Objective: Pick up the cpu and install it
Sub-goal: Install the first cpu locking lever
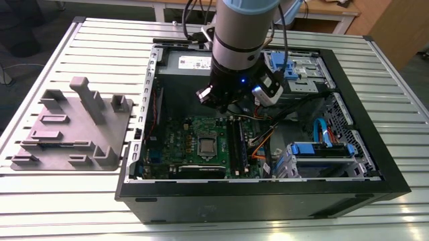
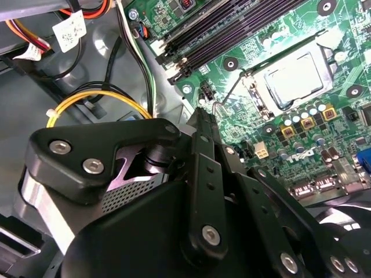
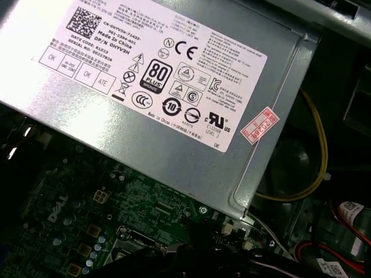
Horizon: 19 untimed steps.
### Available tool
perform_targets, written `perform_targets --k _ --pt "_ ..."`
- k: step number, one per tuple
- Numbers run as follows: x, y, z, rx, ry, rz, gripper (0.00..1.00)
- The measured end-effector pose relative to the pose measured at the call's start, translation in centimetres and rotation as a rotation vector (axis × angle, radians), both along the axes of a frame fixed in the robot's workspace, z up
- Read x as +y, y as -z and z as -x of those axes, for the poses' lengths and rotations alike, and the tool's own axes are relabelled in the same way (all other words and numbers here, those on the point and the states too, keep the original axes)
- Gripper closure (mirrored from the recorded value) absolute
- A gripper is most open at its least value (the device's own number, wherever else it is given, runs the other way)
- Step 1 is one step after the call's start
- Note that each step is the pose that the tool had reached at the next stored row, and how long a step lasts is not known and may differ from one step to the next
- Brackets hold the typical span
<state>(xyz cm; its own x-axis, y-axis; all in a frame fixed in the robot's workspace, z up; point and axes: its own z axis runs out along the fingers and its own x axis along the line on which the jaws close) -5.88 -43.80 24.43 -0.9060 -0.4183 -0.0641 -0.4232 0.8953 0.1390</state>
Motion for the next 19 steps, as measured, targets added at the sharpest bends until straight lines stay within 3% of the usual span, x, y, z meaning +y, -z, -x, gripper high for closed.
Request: perform_targets --k 19 --pt "0.24 0.35 -0.01 0.0 0.0 0.0 0.89"
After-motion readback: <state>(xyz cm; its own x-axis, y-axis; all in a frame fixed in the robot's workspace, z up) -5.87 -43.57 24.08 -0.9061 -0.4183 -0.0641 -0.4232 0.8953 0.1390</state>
